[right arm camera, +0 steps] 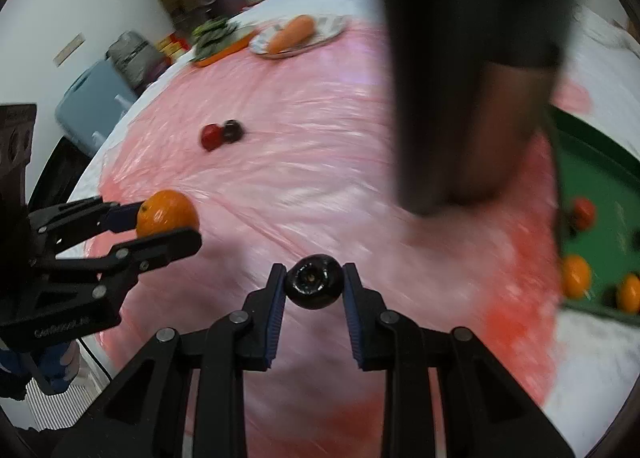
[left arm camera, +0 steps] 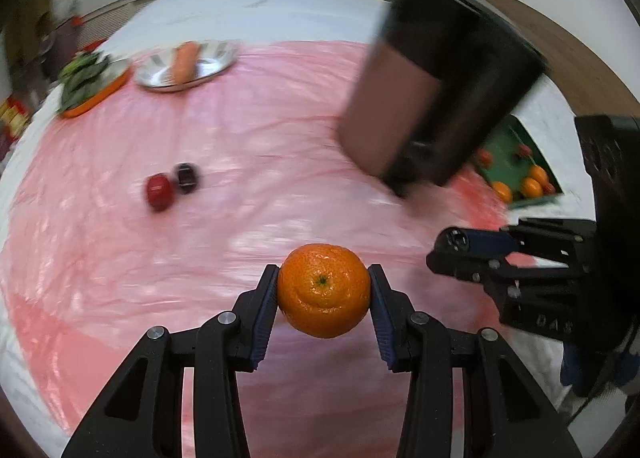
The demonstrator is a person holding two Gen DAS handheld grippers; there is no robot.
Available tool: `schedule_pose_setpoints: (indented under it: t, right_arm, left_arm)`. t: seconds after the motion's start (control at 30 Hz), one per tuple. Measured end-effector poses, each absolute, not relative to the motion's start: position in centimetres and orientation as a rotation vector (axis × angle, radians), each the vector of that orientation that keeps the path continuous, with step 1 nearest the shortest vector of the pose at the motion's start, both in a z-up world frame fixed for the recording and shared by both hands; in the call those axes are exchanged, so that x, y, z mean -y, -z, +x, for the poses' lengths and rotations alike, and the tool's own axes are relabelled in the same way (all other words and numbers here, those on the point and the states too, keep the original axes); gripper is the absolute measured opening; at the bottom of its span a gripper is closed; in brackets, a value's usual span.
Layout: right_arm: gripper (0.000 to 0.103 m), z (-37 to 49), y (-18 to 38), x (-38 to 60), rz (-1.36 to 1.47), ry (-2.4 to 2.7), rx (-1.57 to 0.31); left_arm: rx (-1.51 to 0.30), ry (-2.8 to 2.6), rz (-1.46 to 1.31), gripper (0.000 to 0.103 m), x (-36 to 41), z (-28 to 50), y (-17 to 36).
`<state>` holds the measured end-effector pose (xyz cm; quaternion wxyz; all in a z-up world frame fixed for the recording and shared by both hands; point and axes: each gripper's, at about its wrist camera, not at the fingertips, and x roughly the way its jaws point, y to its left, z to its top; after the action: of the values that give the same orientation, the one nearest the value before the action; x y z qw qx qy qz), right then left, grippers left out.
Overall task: Organize fruits
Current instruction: 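Carry the orange and plum into the green tray and open both tools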
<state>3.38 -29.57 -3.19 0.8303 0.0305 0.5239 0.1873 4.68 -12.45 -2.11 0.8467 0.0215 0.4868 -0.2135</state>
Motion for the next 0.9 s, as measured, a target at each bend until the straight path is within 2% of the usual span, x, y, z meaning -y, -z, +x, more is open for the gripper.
schedule_pose_setpoints:
  t: [0.37, 0.6, 0.9]
  right_arm:
    - [0.045, 0.7, 2.1, 41.4, 0.141, -0.2, -1.079]
    - [0.045, 0.2, 2.1, 48.8, 0.171, -0.098, -1.043]
    - [0.045, 2.2, 2.0, 55.9, 0.198, -0.046, -0.993]
  left_arm:
    - [-1.007, 0.658, 0.108, 0.038, 25.0, 3.2, 0.8]
    - [-0.968, 0.737, 0.127, 0.038, 33.4, 4.6, 0.0]
    - [-0.968, 0.766, 0.129, 0.038, 40.4, 6.8, 0.7]
